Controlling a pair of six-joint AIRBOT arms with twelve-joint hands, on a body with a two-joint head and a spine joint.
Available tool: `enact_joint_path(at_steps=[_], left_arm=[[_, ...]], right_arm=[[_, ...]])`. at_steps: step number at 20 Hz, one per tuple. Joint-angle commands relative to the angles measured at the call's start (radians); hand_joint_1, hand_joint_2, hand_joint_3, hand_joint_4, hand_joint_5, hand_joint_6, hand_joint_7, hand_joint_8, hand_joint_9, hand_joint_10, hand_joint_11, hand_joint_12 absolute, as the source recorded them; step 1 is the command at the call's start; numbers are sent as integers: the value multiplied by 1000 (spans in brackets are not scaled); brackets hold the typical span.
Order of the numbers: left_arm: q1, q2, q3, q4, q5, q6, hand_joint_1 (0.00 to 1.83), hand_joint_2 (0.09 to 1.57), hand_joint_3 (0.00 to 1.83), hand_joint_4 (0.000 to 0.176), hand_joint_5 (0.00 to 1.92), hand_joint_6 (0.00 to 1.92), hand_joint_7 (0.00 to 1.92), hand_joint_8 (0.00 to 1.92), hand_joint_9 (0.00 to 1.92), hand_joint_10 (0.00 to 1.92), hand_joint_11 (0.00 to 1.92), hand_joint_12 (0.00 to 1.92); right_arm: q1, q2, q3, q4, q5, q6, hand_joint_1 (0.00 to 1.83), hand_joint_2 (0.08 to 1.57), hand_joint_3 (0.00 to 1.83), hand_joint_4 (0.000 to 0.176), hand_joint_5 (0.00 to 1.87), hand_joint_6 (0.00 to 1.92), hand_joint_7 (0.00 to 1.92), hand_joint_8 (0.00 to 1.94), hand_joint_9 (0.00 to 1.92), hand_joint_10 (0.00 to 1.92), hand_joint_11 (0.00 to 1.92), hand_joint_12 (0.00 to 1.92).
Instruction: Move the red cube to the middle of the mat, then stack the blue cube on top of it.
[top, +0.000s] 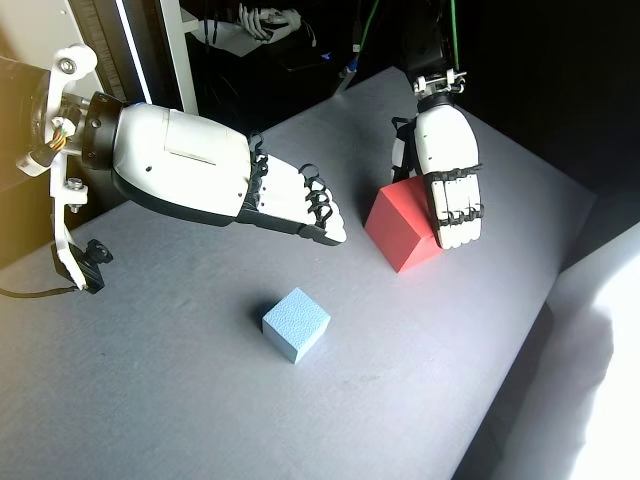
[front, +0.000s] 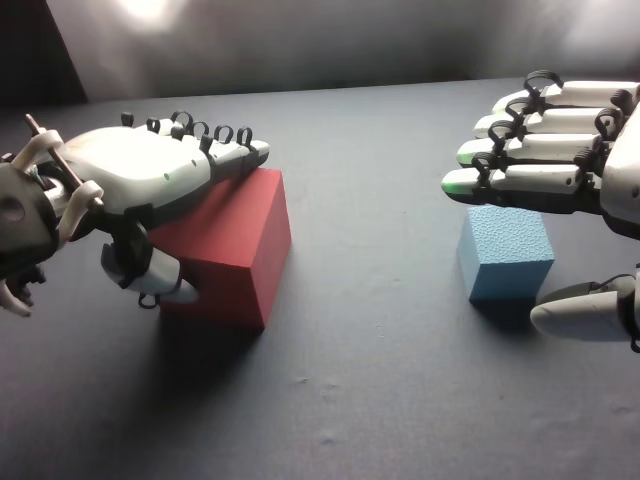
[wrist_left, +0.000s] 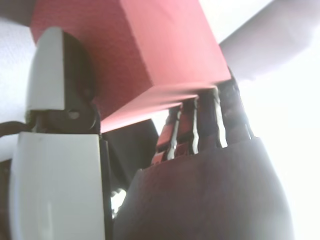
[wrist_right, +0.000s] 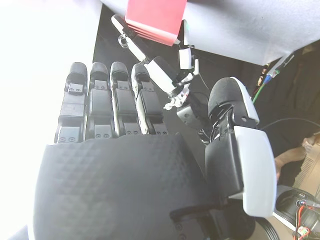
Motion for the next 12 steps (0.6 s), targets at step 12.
enact_joint_path(at_steps=[12], left_arm=[[-19,20,-12,8,6,7,1222,1128,0,0,811,44,853,25,775,105,137,1161]], right_arm=[[12,10,-3,19,97,3,107,1214,0,0,163,4,139,5,118,7,0,317]])
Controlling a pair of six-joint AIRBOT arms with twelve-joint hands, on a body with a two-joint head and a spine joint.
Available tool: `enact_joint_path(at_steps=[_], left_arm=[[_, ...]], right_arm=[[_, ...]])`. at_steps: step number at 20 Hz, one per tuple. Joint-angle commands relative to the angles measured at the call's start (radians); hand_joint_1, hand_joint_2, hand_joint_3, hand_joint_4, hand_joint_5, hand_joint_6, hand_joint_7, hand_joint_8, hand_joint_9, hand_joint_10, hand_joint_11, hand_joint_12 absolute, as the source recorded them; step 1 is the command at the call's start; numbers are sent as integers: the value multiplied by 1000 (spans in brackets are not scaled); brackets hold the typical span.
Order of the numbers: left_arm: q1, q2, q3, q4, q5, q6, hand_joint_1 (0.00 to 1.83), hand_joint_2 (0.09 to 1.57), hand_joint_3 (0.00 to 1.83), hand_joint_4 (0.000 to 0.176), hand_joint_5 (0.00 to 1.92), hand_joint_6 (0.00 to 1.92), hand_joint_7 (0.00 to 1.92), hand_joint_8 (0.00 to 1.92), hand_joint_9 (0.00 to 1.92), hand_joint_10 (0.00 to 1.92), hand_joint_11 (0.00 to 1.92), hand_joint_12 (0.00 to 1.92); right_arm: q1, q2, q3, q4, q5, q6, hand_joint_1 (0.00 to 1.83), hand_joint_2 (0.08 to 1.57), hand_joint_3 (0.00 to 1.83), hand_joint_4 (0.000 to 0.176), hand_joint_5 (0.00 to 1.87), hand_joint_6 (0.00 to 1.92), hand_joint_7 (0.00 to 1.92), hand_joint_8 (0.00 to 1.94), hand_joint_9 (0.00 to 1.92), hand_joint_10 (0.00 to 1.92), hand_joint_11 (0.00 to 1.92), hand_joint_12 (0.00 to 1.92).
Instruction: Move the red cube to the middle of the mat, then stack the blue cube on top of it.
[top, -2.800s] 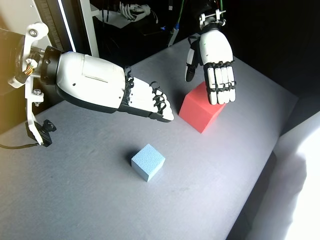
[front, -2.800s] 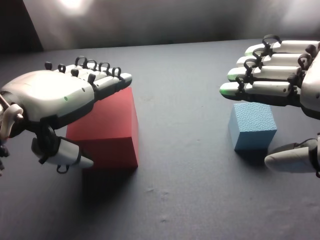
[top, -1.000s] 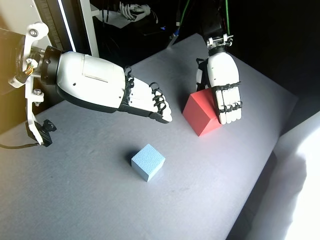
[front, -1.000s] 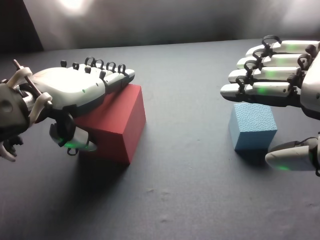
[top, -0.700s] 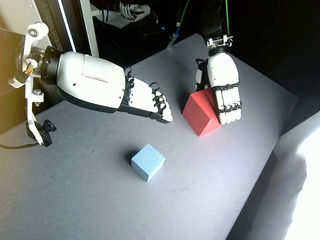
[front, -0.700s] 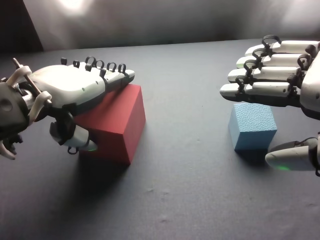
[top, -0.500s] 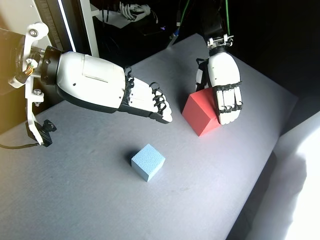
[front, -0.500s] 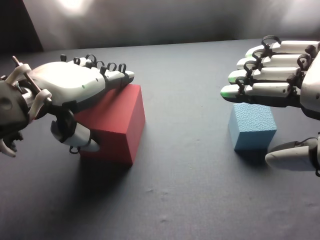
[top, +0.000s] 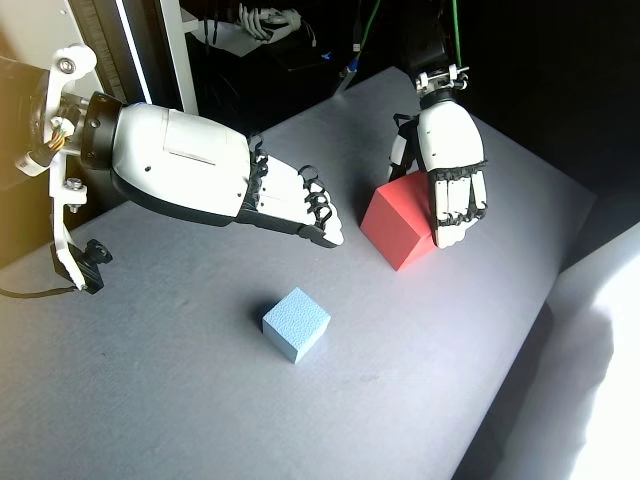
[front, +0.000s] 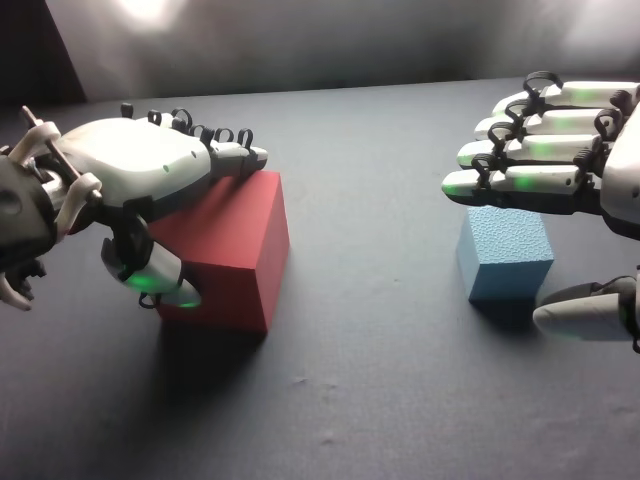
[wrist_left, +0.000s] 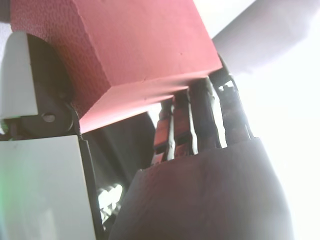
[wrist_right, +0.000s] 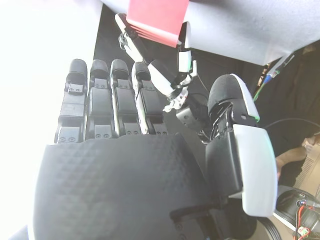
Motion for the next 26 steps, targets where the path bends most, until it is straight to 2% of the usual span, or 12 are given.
enact_joint_path(at_steps=[1,3,4,5,6,7,8,17,19,22,25,26], left_arm=[[-3,15,-4,5,11,8,1222,1128,0,0,811,44,853,25,775,105,137,1161],[-14,19,-4,-4,20,17,1221,1129,0,0,816,44,853,24,775,105,138,1162],[-23,23,-5,-30,26,44,1152,1167,3,0,842,936,888,20,789,129,125,1204],[-35,26,-6,-89,35,103,1152,1167,3,0,842,936,888,20,789,129,125,1204],[-45,29,-7,-124,38,146,1127,1194,0,0,810,1178,897,15,782,137,130,1179],[-59,33,-8,-161,41,188,1197,1138,0,0,704,567,891,8,775,143,134,1149],[-78,36,-8,-210,46,242,1201,1122,0,0,829,46,896,2,781,144,170,1101],[-192,29,-35,-510,-31,529,1191,1121,0,0,834,5,882,6,776,133,203,1070],[-201,17,-45,-528,-62,534,1165,1128,3,0,812,0,886,6,778,131,199,1066],[-211,-2,-67,-542,-117,534,1161,1132,1,0,803,0,867,0,762,122,180,1091],[-214,-24,-102,-556,-196,535,1175,1133,1,0,803,1,864,2,766,117,164,1113],[-214,-28,-110,-560,-210,535,1180,1120,0,0,809,4,867,3,770,118,175,1117]], right_arm=[[12,10,-3,19,97,3,107,1214,0,0,163,4,139,5,118,7,0,317],[12,10,-3,19,97,3,111,1213,0,0,167,5,144,6,123,8,0,329],[12,10,-3,19,97,3,102,1213,0,0,162,2,136,2,119,5,0,318],[12,10,-3,19,97,3,102,1213,0,0,162,2,136,2,119,5,0,318],[12,10,-3,19,97,3,53,1220,3,0,155,0,122,1,108,1,0,315],[12,10,-3,19,97,3,51,1219,1,0,165,3,132,3,119,4,0,336],[12,10,-3,19,97,3,57,1223,2,0,161,0,128,0,115,1,0,305],[12,10,-3,19,97,3,93,1207,0,0,175,5,144,1,122,3,0,352],[12,10,-3,19,97,3,57,1212,1,0,148,1,118,1,96,2,0,272],[12,10,-3,19,97,3,95,1206,0,0,167,3,143,6,129,9,0,371],[11,10,-2,19,97,-11,84,1208,0,0,148,0,121,1,95,1,0,288],[9,10,-2,19,97,-14,81,1206,0,0,175,6,151,7,120,8,0,352]])
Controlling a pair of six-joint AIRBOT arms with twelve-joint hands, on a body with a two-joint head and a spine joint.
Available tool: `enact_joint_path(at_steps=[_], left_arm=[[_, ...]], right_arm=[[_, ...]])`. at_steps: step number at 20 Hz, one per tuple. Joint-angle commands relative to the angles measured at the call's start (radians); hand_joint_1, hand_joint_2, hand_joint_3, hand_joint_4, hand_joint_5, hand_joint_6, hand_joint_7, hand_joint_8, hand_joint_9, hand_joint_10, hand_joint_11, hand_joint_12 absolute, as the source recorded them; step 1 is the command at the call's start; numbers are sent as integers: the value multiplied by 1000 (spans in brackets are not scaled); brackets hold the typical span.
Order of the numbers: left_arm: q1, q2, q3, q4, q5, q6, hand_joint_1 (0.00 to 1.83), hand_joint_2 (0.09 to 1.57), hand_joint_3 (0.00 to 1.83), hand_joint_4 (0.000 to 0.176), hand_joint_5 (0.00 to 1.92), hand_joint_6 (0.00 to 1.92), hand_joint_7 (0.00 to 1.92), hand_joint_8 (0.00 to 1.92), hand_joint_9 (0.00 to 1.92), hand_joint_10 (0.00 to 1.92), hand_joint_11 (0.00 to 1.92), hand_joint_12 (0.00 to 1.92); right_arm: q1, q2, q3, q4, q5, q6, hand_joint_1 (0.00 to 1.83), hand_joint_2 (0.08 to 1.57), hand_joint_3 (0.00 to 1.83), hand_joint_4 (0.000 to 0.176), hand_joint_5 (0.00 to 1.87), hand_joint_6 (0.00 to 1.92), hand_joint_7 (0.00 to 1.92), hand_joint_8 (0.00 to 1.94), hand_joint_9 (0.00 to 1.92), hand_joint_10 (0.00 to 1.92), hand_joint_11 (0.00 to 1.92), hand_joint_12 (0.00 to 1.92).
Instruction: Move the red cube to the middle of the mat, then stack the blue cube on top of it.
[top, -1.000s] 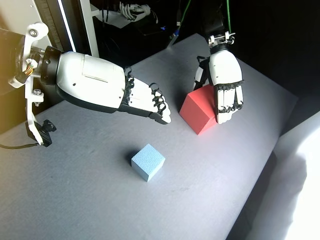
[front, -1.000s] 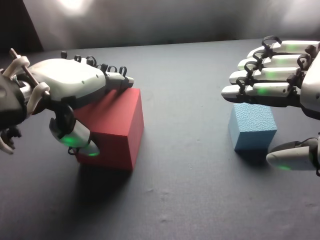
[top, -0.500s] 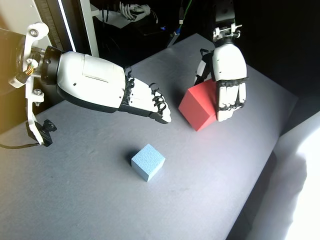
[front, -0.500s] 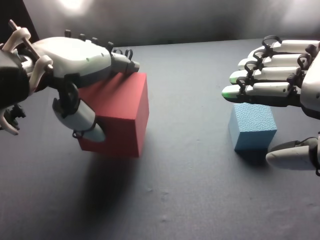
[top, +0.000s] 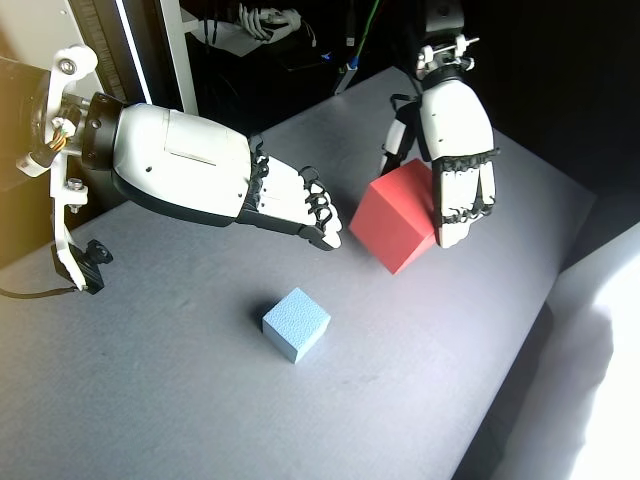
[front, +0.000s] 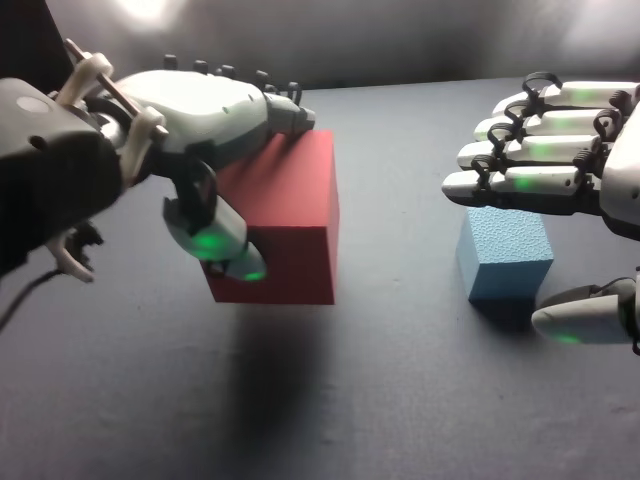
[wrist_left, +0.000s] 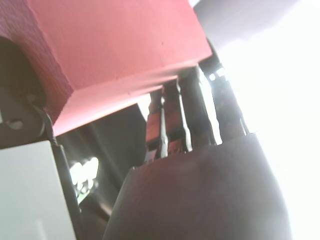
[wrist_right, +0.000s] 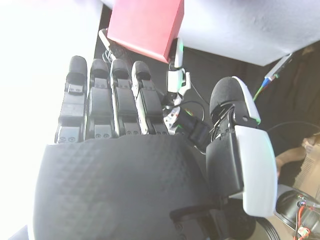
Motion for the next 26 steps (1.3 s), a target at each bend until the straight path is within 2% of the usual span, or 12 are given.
enact_joint_path(at_steps=[1,3,5,7,10,12,14,16,17,19,23,26], left_arm=[[-13,8,-10,34,-70,1,1190,1106,0,0,824,6,884,6,789,121,206,1093],[-12,-3,-28,21,-100,15,1189,1124,6,0,814,2,879,2,785,116,193,1078],[-12,-19,-41,11,-132,31,1211,1106,0,0,809,3,890,6,808,123,222,1082],[-6,-42,-50,11,-160,33,1174,1126,6,0,803,1,877,1,787,114,204,1083],[7,-70,-56,22,-185,28,1199,1120,1,0,795,0,878,1,784,119,183,1105],[25,-86,-56,71,-204,-20,1195,1121,0,0,805,5,879,1,782,123,178,1118],[42,-98,-55,105,-223,-53,1171,1115,0,0,820,10,896,8,798,133,199,1128],[54,-107,-50,125,-231,-69,1187,1118,0,0,795,0,877,0,781,130,177,1125],[59,-110,-48,130,-231,-73,1163,1128,4,0,788,0,877,1,779,132,182,1128],[71,-118,-43,155,-240,-97,1149,1120,0,0,824,15,892,7,786,139,211,1133],[86,-141,-28,182,-249,-123,1142,1137,3,0,779,0,863,0,755,143,159,1161],[94,-153,-15,207,-250,-140,1153,1133,0,0,780,2,881,8,771,157,172,1163]], right_arm=[[4,10,-2,71,96,-34,76,1214,2,0,165,2,143,2,113,3,0,321],[-20,11,2,179,95,-123,86,1214,1,0,172,2,158,4,137,8,0,335],[-51,12,26,261,101,-139,89,1215,1,0,159,1,149,2,125,2,0,302],[-58,11,70,330,102,-139,70,1216,1,0,170,2,162,3,142,5,0,361],[-45,-1,97,339,110,-138,92,1211,0,0,185,4,172,3,147,4,0,383],[-35,-8,99,348,109,-138,89,1211,0,0,192,4,176,3,153,4,0,413],[-32,-15,102,383,105,-138,47,1225,3,0,149,0,132,0,109,0,0,303],[-30,-30,119,422,96,-139,67,1225,1,0,166,4,166,9,131,8,0,316],[-30,-39,131,438,90,-139,81,1218,0,0,189,6,193,8,160,11,0,414],[-31,-58,159,456,85,-141,75,1220,0,0,178,0,180,1,157,4,0,411],[-34,-71,179,455,96,-175,72,1216,0,0,204,4,198,3,172,5,0,475],[-45,-71,181,455,121,-178,77,1221,0,0,174,3,160,0,131,2,0,348]])
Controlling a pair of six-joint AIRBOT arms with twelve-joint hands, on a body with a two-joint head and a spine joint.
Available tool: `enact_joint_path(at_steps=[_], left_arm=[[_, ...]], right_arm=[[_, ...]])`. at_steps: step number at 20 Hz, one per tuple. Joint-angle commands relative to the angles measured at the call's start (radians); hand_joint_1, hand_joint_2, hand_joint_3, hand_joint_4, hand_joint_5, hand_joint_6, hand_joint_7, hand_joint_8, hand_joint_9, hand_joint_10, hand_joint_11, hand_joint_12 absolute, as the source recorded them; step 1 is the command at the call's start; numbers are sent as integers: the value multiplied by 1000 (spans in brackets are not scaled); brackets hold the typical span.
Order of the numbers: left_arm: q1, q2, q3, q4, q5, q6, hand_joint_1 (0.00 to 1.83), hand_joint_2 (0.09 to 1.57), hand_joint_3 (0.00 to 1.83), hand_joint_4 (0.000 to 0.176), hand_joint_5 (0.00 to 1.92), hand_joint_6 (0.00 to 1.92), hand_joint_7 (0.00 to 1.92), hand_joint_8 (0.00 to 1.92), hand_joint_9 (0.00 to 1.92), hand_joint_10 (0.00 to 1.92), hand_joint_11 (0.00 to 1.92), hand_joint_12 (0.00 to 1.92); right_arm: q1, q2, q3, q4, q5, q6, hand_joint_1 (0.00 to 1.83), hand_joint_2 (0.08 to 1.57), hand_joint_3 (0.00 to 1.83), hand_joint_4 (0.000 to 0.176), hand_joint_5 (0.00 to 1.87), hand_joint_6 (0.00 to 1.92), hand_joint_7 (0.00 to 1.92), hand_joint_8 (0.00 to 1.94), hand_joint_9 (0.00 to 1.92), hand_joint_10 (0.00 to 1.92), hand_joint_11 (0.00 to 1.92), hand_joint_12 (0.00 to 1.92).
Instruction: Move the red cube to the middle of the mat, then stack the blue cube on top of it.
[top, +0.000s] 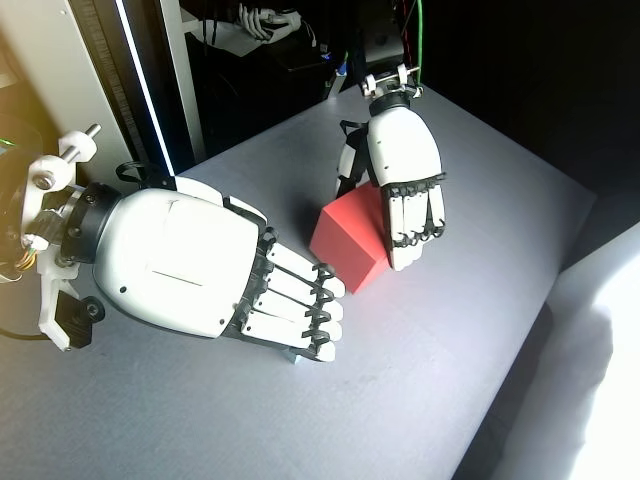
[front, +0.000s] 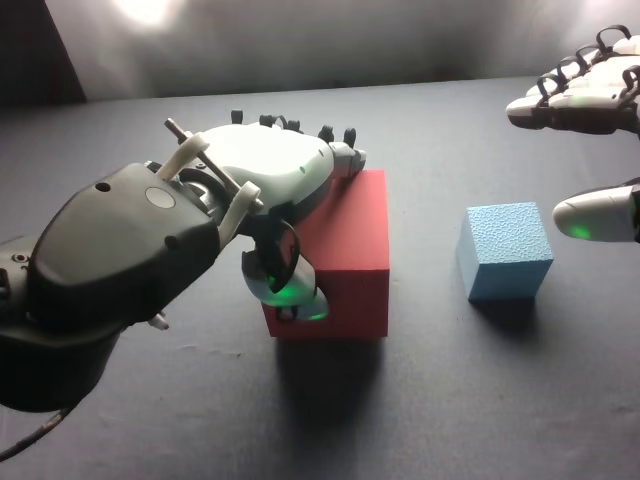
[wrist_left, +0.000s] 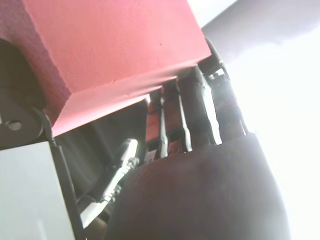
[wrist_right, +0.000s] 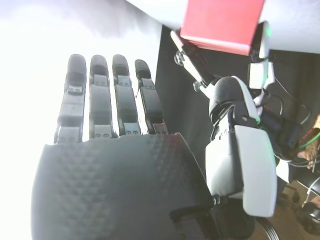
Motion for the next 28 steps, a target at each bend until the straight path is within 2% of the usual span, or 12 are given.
enact_joint_path(at_steps=[1,8,13,17,19,20,21,23,24,25,26,28], left_arm=[[-2,3,4,59,-42,-5,1139,1134,0,0,778,5,877,6,761,158,169,1166],[21,-16,20,90,-58,-36,1151,1126,4,0,758,0,899,7,762,200,149,1189],[25,-16,21,93,-69,-41,1166,1124,3,0,742,0,888,2,751,213,142,1190],[25,-16,21,94,-71,-42,1172,1114,1,0,756,1,887,1,682,359,117,1238],[25,-17,21,94,-71,-42,1178,1103,0,0,768,2,905,6,670,419,138,1222],[25,-17,21,93,-73,-42,1169,1114,0,0,755,0,900,3,650,449,127,1236],[25,-16,22,92,-74,-44,1157,1126,4,0,742,0,885,0,630,454,107,1233],[25,-16,22,92,-75,-47,1039,1174,1,0,519,0,661,0,463,380,2,1184],[24,-16,22,93,-75,-47,1039,1174,1,0,519,0,661,0,463,380,2,1184],[24,-16,22,93,-75,-47,999,1144,0,0,366,0,485,0,395,194,0,1000],[24,-16,21,93,-75,-47,997,1139,0,0,297,0,401,1,340,141,0,869],[24,-16,21,93,-75,-49,931,1087,0,0,114,0,158,5,161,24,0,427]], right_arm=[[5,12,5,13,126,-1,56,1225,2,0,181,3,168,2,143,5,0,371],[1,12,10,14,143,-1,96,1215,0,0,207,5,212,6,181,8,0,459],[0,12,13,20,148,-1,83,1220,0,0,173,0,174,1,147,3,0,397],[-3,11,23,62,148,-1,91,1217,0,0,208,5,212,5,184,8,0,465],[-7,6,34,91,148,-1,67,1227,3,0,187,1,180,2,148,3,0,383],[-10,0,41,96,148,-1,90,1223,0,0,203,4,196,5,170,9,0,460],[-16,-4,46,97,148,-1,86,1226,1,0,204,3,199,3,172,7,0,458],[-25,-7,49,97,148,-1,117,1219,0,0,216,3,217,4,191,7,0,479],[-26,-8,49,97,148,-1,117,1219,0,0,216,3,217,4,191,7,0,479],[-27,-8,49,97,149,-1,114,1217,0,0,216,2,226,6,201,10,0,487],[-27,-8,49,97,150,-1,110,1219,0,0,214,1,226,5,201,9,0,488],[-27,-8,50,97,152,-1,123,1215,0,0,231,2,236,2,208,3,0,522]])
